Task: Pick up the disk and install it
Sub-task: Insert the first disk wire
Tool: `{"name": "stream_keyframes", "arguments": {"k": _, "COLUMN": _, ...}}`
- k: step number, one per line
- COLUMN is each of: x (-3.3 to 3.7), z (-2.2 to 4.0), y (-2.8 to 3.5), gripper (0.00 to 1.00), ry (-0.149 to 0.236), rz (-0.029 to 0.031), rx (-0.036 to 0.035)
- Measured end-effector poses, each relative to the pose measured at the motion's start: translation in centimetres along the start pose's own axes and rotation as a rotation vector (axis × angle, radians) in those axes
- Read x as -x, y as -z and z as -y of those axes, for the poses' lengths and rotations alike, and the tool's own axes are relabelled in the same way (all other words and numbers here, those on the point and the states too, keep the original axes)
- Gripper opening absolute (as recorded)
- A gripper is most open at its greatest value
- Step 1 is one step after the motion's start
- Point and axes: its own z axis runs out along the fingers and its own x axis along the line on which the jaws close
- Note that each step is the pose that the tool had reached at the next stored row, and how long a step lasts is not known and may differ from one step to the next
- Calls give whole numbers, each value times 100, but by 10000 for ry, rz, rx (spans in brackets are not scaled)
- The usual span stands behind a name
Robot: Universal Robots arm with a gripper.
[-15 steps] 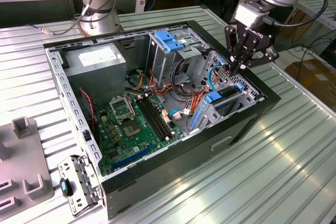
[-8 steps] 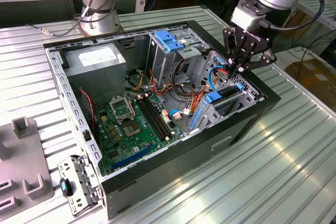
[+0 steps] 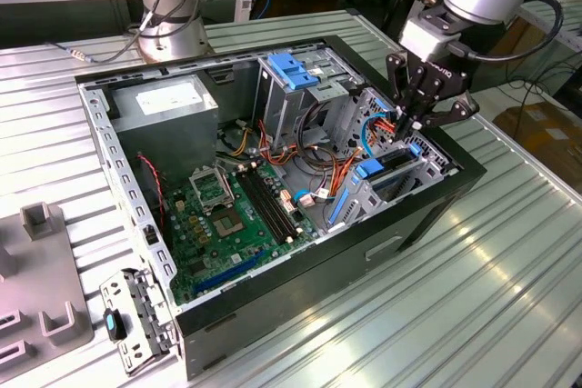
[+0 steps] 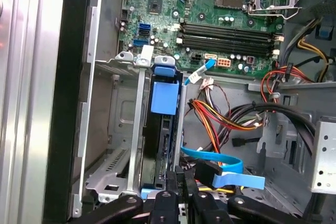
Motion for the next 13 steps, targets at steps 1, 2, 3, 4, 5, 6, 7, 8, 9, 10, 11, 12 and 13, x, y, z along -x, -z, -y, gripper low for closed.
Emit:
{"name": "stream_keyframes", "arguments": {"k": 1, "x": -1, "z": -1, "y": -11, "gripper": 17, "ry": -79, "rz": -2, "rx": 2}}
{"name": "stream_keyframes", "arguments": {"k": 2, "x": -3, "z": -1, "y": -16, "gripper": 17, "ry": -123, "rz": -5, "rx": 3}}
{"name": "stream_keyframes", "arguments": {"k": 3, "x": -8, "z": -2, "y": -19, "gripper": 17, "ry": -148, "rz": -7, "rx": 4}}
{"name": "stream_keyframes", "arguments": {"k": 4, "x": -14, "z": -4, "y": -22, "gripper": 17, "ry": -164, "rz": -6, "rx": 4}}
{"name": "stream_keyframes", "arguments": {"k": 5, "x": -17, "z": -8, "y": -24, "gripper": 17, "ry": -179, "rz": -4, "rx": 4}}
{"name": "stream_keyframes", "arguments": {"k": 6, "x": -17, "z": -15, "y": -24, "gripper": 17, "ry": -185, "rz": -5, "rx": 4}}
{"name": "stream_keyframes", "arguments": {"k": 7, "x": -18, "z": -20, "y": -24, "gripper": 17, "ry": -183, "rz": -5, "rx": 4}}
{"name": "stream_keyframes", "arguments": {"k": 8, "x": -26, "z": -33, "y": -23, "gripper": 17, "ry": -183, "rz": -2, "rx": 3}}
{"name": "stream_keyframes", "arguments": {"k": 9, "x": -34, "z": -37, "y": -24, "gripper": 17, "ry": -182, "rz": -1, "rx": 3}}
{"name": "stream_keyframes", "arguments": {"k": 10, "x": -48, "z": -40, "y": -24, "gripper": 17, "ry": -183, "rz": -1, "rx": 3}}
{"name": "stream_keyframes", "arguments": {"k": 11, "x": -61, "z": -41, "y": -24, "gripper": 17, "ry": -189, "rz": -1, "rx": 3}}
{"name": "stream_keyframes", "arguments": {"k": 12, "x": -76, "z": -43, "y": -24, "gripper": 17, "ry": -211, "rz": -2, "rx": 3}}
{"name": "stream_keyframes", "arguments": {"k": 13, "x": -85, "z": -45, "y": -24, "gripper": 17, "ry": -240, "rz": -3, "rx": 4}}
